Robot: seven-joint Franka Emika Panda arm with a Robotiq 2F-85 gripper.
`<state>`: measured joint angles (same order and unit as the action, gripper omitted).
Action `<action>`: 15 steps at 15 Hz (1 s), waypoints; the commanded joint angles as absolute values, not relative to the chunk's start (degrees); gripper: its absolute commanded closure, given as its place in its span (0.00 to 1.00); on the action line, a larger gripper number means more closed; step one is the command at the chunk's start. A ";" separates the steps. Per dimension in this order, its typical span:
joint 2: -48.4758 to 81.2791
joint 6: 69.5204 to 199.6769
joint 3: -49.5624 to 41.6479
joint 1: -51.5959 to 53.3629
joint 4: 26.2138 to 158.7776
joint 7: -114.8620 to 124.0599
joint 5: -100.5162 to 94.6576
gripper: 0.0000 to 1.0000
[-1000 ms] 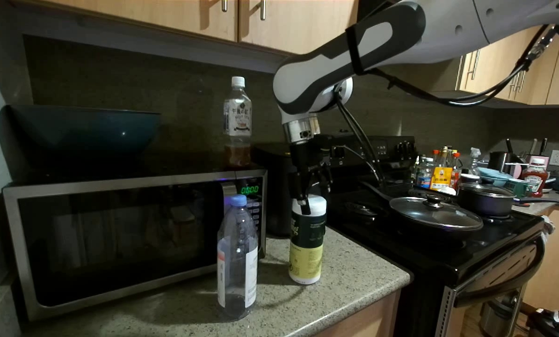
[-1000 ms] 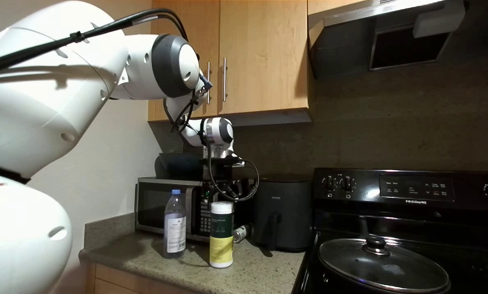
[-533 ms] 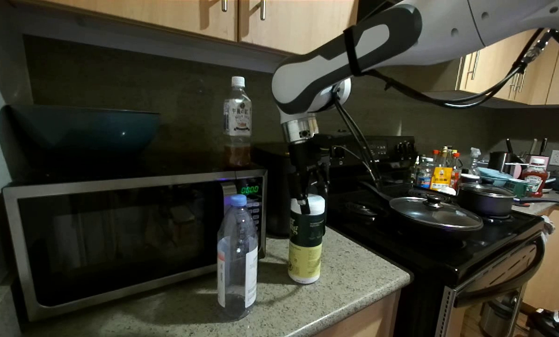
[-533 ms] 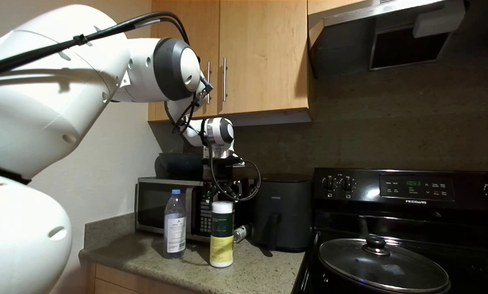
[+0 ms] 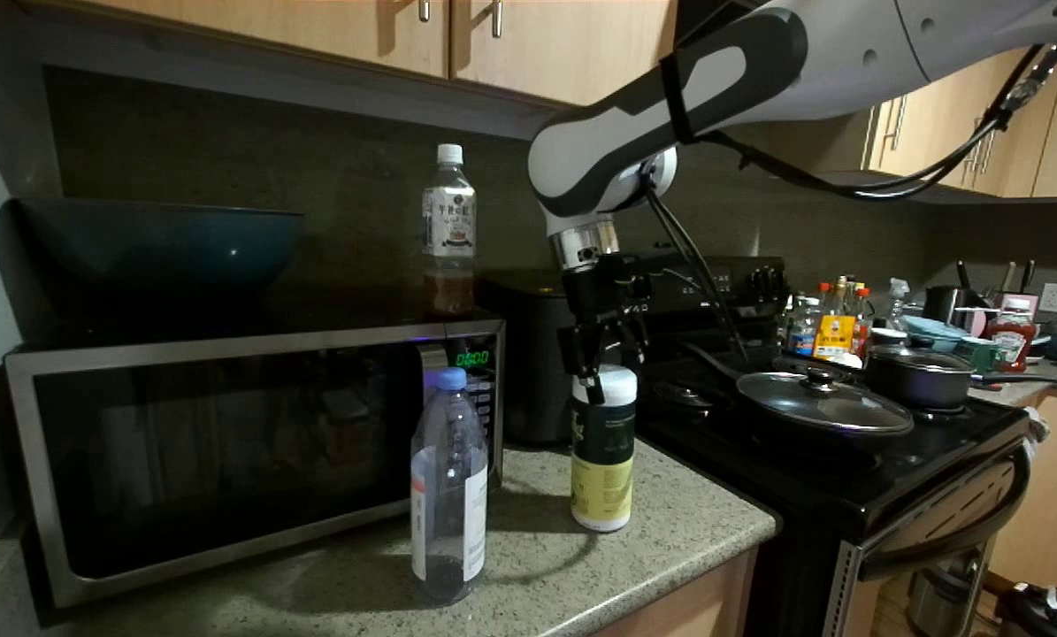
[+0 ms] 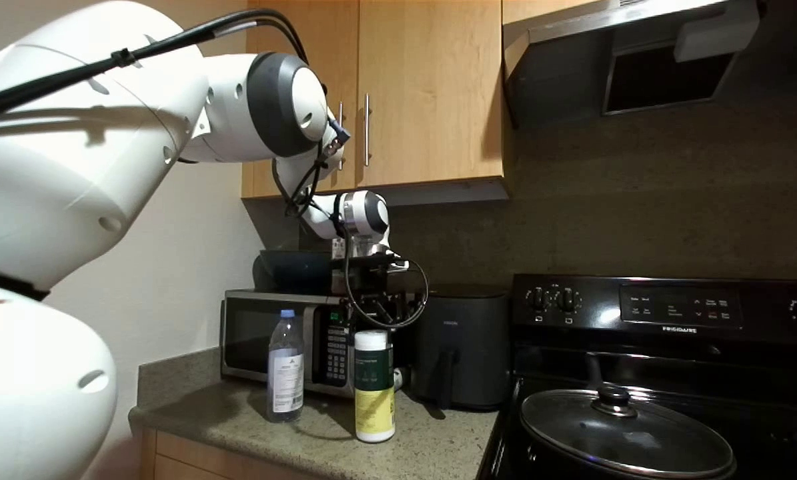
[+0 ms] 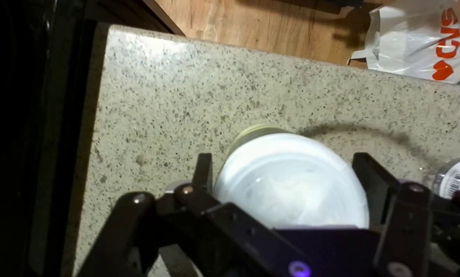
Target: Move the water bottle to the left and move the yellow container to the right
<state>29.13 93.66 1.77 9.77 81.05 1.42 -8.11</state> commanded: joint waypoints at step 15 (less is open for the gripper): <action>21.47 92.96 -0.90 4.29 92.00 12.18 -4.73 0.11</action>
<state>21.43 93.12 -1.31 4.64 92.15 12.11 -4.61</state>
